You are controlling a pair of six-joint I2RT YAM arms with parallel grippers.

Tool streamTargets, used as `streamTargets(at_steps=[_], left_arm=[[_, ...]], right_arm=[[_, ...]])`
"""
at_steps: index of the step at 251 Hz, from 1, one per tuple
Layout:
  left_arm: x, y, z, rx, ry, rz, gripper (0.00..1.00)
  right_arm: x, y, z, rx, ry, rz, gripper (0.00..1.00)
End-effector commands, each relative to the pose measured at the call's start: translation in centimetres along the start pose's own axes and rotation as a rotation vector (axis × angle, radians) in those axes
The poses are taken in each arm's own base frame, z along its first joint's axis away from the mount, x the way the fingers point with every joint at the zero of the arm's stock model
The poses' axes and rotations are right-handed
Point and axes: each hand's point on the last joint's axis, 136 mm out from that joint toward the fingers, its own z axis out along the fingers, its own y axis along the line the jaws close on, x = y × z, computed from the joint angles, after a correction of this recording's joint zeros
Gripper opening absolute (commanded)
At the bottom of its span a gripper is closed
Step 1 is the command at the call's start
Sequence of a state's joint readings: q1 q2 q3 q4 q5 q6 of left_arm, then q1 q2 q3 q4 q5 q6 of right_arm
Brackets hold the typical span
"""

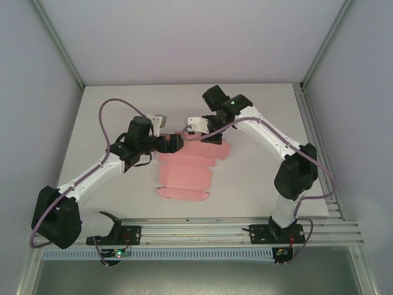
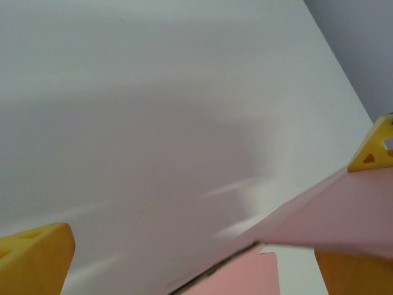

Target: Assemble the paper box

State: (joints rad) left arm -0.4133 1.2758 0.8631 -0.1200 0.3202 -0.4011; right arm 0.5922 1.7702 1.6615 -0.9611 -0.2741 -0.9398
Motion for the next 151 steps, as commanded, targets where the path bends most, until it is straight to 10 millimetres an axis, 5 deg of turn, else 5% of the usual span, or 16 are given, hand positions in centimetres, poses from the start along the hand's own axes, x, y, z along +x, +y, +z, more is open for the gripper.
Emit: streamTargets(at_steps=[1,24,51,95,151], left_arm=[[-0.9,0.9,-1.5,-0.073,-0.072,-0.028,1.00],[0.1,2.4,-2.9,-0.168,-0.065,-0.070,1.00],[1.4,4.9,-5.0,-0.308,-0.077,-0.138,1.00],[3.6,7.7,-7.4,-0.444,-0.069,-0.232,1.00],[5.6,11.9,-7.0,-0.582,-0.043,-0.352,1.00]], right_arm=[[-1.0,-4.3,-1.6,0.324,-0.043,0.050,0.04],[-0.5,-6.5,-2.2,0.557,-0.024,0.044,0.05],[-0.6,-6.4,-2.7,0.673,-0.045,0.002,0.06],[0.3,-5.9,-2.3,0.748,-0.010,-0.030,0.07],[1.2,-5.4,0.0,0.680,0.012,0.002,0.07]])
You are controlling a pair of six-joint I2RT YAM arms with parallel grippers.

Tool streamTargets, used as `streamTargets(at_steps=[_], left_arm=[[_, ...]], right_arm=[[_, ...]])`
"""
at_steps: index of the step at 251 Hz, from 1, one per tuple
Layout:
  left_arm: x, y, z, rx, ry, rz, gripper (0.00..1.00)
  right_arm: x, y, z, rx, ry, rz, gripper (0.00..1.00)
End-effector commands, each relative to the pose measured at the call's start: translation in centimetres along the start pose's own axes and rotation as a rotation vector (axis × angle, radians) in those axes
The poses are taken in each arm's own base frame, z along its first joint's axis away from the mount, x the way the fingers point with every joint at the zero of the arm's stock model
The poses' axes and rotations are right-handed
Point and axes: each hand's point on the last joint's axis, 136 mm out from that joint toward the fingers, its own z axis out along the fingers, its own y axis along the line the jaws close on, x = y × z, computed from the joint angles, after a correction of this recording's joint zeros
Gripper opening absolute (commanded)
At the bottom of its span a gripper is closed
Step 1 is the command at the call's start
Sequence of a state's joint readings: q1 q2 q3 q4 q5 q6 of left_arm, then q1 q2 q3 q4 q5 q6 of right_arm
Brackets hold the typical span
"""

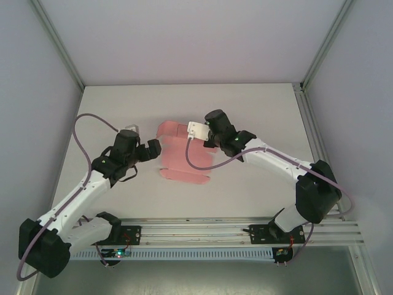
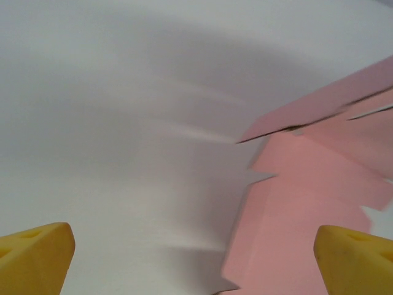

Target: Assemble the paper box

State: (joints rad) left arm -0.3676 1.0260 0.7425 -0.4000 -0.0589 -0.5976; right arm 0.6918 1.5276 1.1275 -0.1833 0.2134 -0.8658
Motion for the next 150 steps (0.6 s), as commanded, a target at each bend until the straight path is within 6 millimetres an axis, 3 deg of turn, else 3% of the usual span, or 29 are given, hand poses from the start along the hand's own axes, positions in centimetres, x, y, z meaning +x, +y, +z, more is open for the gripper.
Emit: streamTargets(at_steps=[1,33,70,116,150], left_arm=[[1.0,4.0,1.3,-0.157,0.031,-0.102,1.00],[0.7,5.3,3.7,-0.139,0.034,-0.196,1.00],[0.1,3.6,6.1,-0.035,0.033,-0.179,1.00],[-2.1,4.2,7.0,-0.062,-0.080,-0.197,1.00],[-2.8,2.4,7.7,0.038,-0.102,-0.157,1.00]], right_arm=[[-0.4,-0.7,0.4,0.039,-0.004,0.029,0.07],[-0.9,0.2,0.5,-0.032,-0.046,0.054,0.07],[-1.2,0.5,0.5,-0.082,-0.069,0.078,0.07],[-1.1,1.4,0.5,-0.132,-0.075,0.087,0.07],[-1.4,1.5,0.4,-0.148,-0.089,0.098,0.07]])
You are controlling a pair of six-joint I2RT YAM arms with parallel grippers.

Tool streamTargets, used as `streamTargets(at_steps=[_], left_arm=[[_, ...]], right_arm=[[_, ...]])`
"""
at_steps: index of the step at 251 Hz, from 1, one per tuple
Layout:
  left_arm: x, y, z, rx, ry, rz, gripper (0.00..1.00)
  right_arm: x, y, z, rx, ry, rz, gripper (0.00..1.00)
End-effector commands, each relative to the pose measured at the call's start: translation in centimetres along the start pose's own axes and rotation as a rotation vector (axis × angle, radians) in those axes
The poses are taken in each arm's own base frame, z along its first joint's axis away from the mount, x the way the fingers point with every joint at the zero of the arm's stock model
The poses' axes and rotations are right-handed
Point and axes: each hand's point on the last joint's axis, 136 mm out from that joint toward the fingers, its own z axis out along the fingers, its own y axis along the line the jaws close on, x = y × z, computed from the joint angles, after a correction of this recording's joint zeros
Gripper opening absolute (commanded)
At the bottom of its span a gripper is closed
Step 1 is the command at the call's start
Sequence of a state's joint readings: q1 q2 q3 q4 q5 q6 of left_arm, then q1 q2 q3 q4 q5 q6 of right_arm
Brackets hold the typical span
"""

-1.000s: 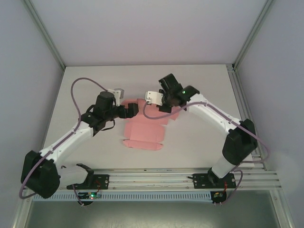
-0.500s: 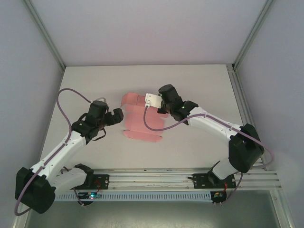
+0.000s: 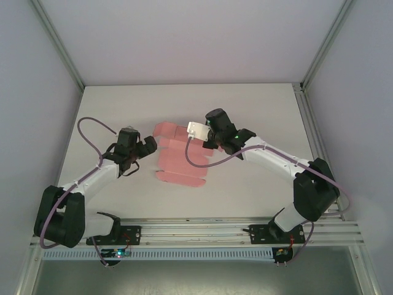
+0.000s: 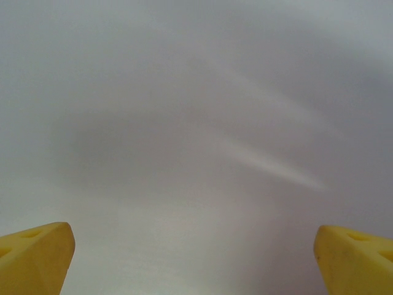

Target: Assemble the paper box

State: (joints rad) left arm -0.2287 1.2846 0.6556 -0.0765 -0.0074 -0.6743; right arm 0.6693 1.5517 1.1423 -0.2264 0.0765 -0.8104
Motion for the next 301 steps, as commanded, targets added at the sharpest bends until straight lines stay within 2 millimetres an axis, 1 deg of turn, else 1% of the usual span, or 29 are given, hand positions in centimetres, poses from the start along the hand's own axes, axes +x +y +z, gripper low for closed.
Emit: streamTargets(at_steps=[1,12,42,79,121,151,167,212,229,245,267,279,289,301], left_arm=[[-2.0,-2.1,0.6,0.101,-0.084,0.014,1.00],[-1.8,-2.8,0.8,0.141,-0.069,0.028,1.00],[-0.4,-4.8,1.2,0.262,-0.013,0.083,1.00],[0.5,-5.0,1.3,0.289,0.023,0.109,1.00],[1.8,-6.4,1.6,0.352,0.085,0.163,1.00],[3.1,-7.3,2.5,0.334,0.125,0.206,1.00],[3.5,-7.5,3.1,0.297,0.119,0.229,1.00],[3.6,-7.1,4.4,0.189,0.104,0.227,1.00],[3.6,-6.4,4.8,0.123,0.092,0.215,1.00],[4.1,-6.5,5.0,0.102,0.099,0.231,1.00],[5.4,-7.7,4.6,0.167,0.149,0.249,1.00],[5.8,-8.3,3.9,0.208,0.170,0.240,1.00],[6.1,-8.3,3.2,0.221,0.181,0.235,1.00],[6.3,-7.8,2.3,0.210,0.194,0.226,1.00]], right_arm=[[-1.1,-0.3,-0.2,-0.027,-0.039,0.034,0.07],[-1.2,-0.5,-0.3,-0.027,-0.046,0.040,0.07],[-1.6,-0.9,-0.6,-0.027,-0.063,0.065,0.07],[-2.0,-1.2,-1.0,-0.035,-0.093,0.088,0.07],[-2.3,-0.8,-1.0,-0.060,-0.103,0.098,0.07],[-2.6,-0.3,-0.9,-0.072,-0.115,0.099,0.07],[-2.6,-0.2,-0.8,-0.076,-0.116,0.105,0.07],[-2.7,0.3,-0.8,-0.099,-0.126,0.114,0.07],[-2.6,0.4,-0.8,-0.103,-0.125,0.120,0.07],[-2.6,0.8,-0.6,-0.118,-0.127,0.123,0.08],[-2.1,1.1,0.0,-0.123,-0.097,0.119,0.09],[-1.7,0.4,0.4,-0.099,-0.064,0.119,0.09],[-1.2,-0.2,0.9,-0.072,-0.025,0.112,0.09],[-0.7,-1.0,1.6,-0.038,0.014,0.101,0.09]])
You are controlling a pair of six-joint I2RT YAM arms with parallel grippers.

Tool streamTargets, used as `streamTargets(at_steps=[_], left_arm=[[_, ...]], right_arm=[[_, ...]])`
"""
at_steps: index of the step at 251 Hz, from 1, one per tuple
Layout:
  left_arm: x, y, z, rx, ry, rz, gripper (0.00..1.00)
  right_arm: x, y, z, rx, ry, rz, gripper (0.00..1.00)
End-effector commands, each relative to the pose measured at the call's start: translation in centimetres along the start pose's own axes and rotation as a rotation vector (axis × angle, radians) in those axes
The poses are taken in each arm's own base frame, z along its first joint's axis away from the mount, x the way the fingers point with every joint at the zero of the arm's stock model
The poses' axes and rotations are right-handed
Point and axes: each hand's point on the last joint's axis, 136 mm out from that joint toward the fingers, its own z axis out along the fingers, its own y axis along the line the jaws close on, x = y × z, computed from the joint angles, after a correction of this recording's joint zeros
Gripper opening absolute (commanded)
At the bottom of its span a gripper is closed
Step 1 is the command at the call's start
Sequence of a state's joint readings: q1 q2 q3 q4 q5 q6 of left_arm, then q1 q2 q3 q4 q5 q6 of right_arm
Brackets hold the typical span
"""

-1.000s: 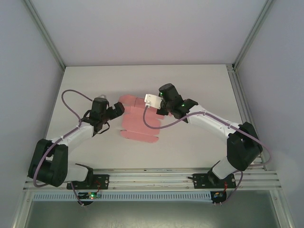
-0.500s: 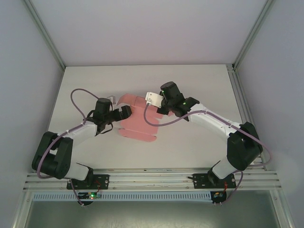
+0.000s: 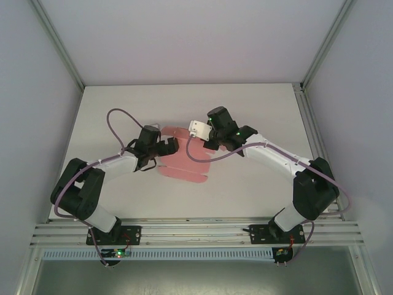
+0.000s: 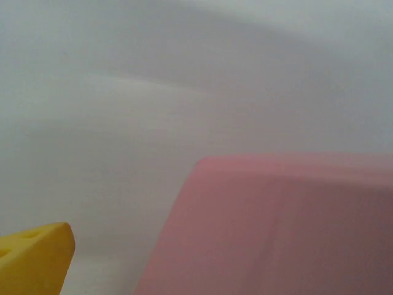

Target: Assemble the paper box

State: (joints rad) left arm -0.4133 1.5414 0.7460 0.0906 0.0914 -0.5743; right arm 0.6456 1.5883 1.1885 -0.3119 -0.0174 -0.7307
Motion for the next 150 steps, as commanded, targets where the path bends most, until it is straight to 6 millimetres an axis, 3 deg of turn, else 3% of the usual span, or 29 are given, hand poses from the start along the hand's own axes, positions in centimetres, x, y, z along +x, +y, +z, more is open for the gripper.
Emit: streamTargets(at_steps=[1,69,111,150], left_arm=[[1.4,-0.9,-1.9,0.033,0.054,-0.007,1.00],[3.6,1.3,-7.4,-0.063,0.080,-0.025,1.00],[2.7,3.7,-10.2,-0.192,0.012,-0.076,1.00],[1.3,6.1,-11.0,-0.271,-0.041,-0.169,1.00]], right_arm=[[-1.2,-2.2,0.9,0.074,0.012,0.006,0.09],[1.4,-4.1,5.7,0.186,0.141,-0.103,0.08],[2.1,-5.3,7.3,0.364,0.150,-0.214,0.08],[2.3,-6.1,7.7,0.525,0.121,-0.319,0.09]])
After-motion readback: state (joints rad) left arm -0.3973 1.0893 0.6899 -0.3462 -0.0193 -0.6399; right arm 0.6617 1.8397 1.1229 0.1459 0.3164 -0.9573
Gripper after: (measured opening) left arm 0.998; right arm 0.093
